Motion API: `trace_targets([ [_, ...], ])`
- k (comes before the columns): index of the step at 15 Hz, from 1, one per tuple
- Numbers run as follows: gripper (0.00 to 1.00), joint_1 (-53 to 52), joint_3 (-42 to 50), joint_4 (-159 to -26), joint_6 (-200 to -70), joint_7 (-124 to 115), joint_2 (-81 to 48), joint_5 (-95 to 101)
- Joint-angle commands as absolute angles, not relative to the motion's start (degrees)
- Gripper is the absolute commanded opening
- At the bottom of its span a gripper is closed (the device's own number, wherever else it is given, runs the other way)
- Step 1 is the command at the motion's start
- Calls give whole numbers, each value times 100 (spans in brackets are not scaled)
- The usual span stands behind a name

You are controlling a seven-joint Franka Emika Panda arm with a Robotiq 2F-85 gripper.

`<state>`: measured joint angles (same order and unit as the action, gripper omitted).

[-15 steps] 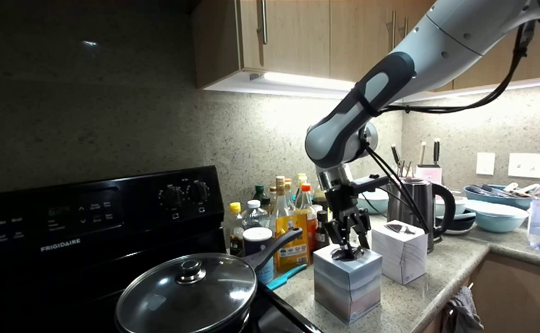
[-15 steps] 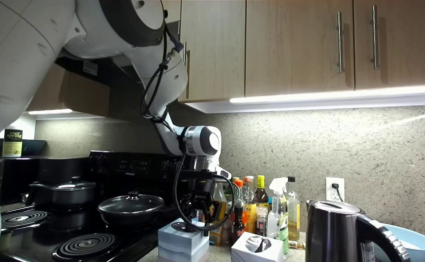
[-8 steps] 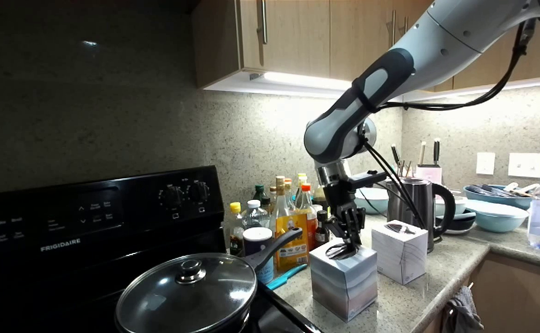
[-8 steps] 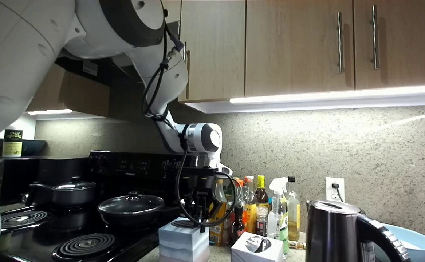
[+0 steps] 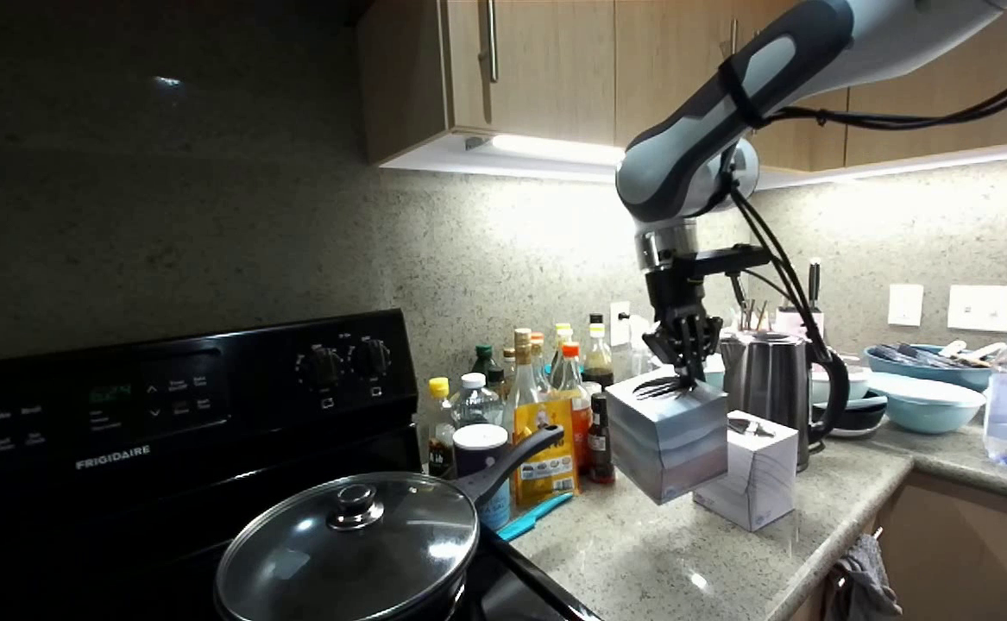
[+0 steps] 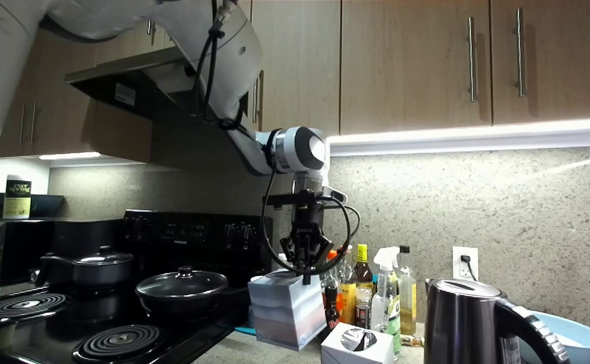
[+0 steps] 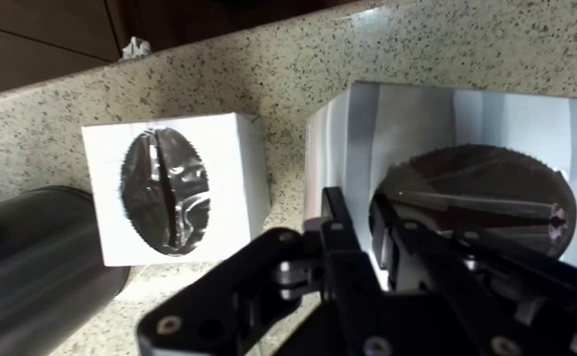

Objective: Unstack the tissue boxes then place the box on the left on top of the box on the right.

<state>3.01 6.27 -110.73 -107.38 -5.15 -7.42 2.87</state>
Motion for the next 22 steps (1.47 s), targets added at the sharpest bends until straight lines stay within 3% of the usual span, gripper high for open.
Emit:
trace_targets([
  [1, 3, 527, 765, -11467, -10607, -619, -10, 471],
  [8, 4, 969, 1117, -11570, -10661, -252, 214, 778],
  [9, 14, 937, 1072, -11398, -10604, -420, 85, 811],
  [12, 14, 979, 1112, -11434, -10605, -396, 85, 811],
  [13, 4, 977, 1106, -11435, -10605, -396, 85, 811],
  [22, 4, 1018, 1149, -10971, -10779, -214, -347, 920],
])
